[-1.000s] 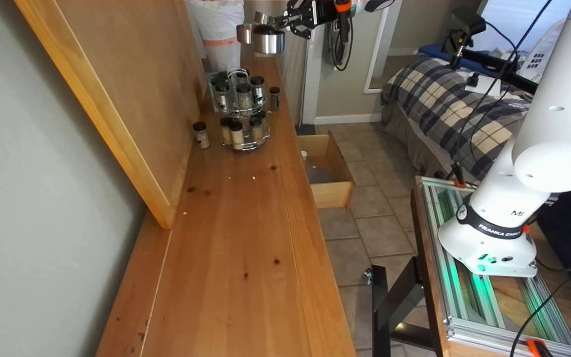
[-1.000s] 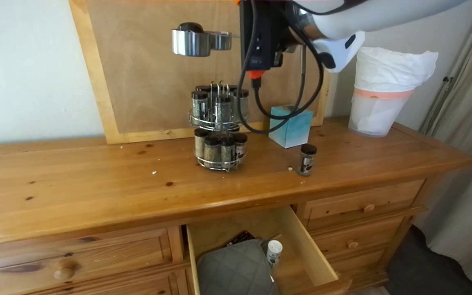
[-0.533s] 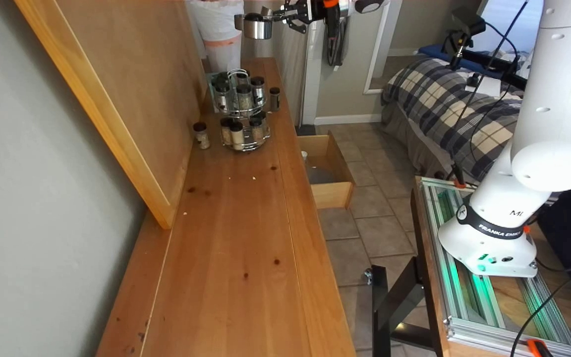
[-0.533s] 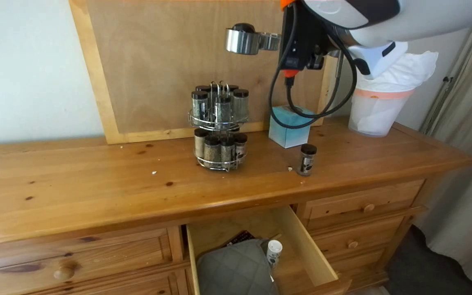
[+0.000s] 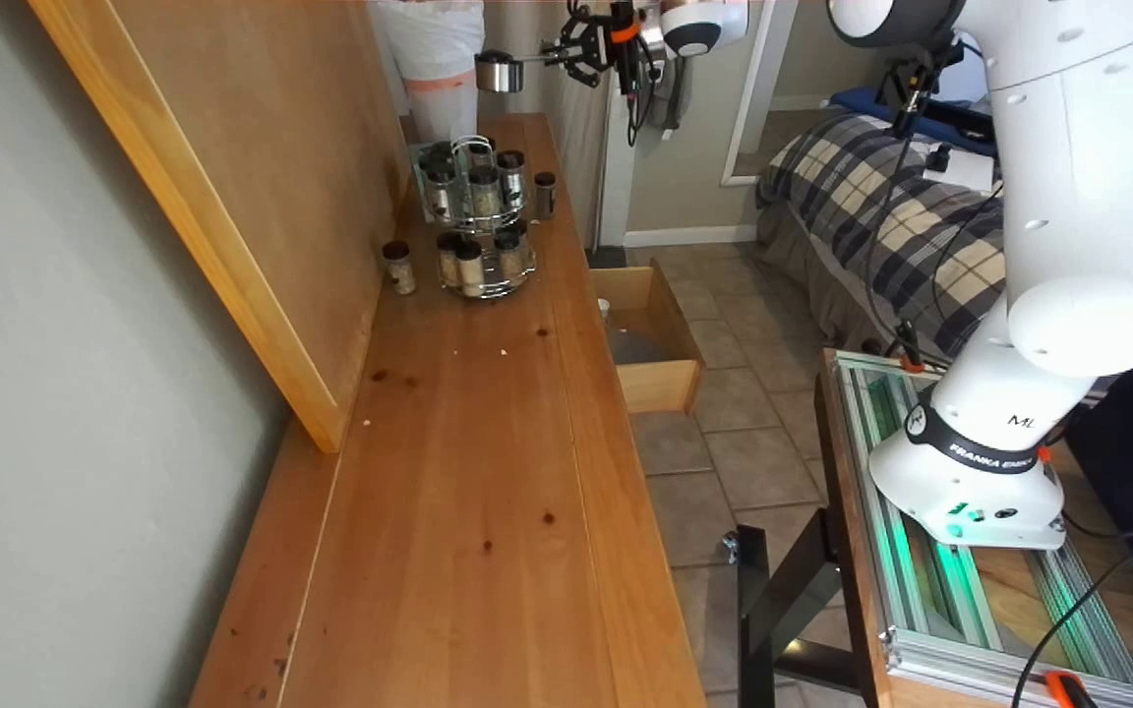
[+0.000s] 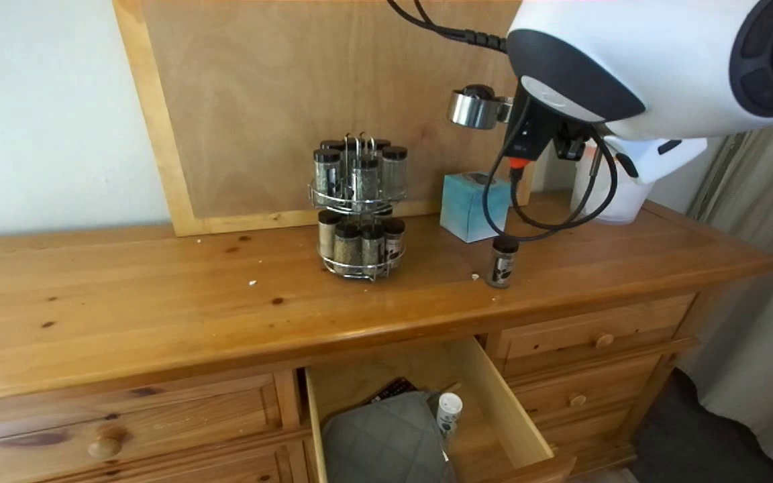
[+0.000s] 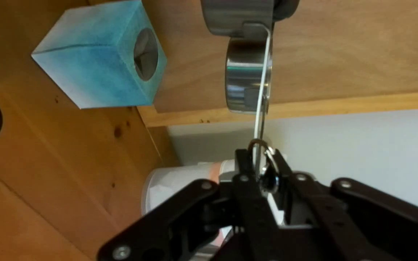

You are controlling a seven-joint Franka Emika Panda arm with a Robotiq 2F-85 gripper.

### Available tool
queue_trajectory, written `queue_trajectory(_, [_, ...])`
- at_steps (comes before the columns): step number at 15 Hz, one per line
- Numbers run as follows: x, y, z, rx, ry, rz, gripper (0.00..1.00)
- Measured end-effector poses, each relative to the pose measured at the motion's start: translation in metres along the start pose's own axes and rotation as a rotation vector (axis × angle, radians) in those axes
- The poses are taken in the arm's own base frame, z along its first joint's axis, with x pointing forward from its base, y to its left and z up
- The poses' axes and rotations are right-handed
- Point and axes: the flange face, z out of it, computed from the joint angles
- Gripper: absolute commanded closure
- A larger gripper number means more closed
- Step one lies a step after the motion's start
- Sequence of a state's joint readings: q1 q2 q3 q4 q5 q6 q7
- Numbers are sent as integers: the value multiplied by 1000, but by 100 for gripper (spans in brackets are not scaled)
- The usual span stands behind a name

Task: Move the measuring cups to the right

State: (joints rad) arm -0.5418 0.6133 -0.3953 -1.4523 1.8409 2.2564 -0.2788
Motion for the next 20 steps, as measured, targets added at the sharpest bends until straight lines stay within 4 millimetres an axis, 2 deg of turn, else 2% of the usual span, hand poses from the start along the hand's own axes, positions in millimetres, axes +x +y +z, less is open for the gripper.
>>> queue_trajectory(6, [54,29,21,-31,148,52,96])
queue_trajectory(9, [70,49,37,-47,186,70,96])
queue_trajectory(12, [75,70,60,-61,204,50,96])
queue_trajectory(16, [72,98,89,-78,221,6,96])
queue_trajectory(20, [74,122,102,-97,236,-29,96])
